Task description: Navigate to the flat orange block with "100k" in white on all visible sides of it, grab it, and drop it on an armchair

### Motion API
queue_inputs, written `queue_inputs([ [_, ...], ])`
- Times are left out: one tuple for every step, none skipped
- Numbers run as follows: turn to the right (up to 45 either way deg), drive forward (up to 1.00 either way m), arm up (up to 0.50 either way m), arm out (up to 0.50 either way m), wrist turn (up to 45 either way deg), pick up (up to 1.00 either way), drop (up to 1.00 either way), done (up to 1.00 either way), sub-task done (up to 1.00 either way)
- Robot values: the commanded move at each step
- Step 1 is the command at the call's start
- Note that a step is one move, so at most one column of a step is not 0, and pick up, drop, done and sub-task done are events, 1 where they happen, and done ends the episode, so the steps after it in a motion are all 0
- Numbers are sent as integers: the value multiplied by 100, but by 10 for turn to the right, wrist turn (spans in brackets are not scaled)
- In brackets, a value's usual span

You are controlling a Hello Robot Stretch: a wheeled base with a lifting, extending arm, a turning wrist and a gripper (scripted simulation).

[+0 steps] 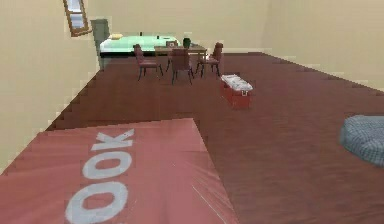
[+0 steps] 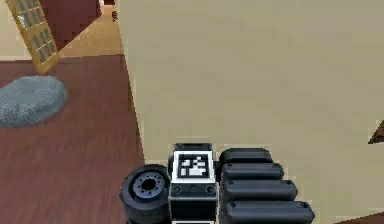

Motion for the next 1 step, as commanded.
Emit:
queue_inputs([
  [60, 0, 0, 0, 0, 0, 0, 0, 0],
])
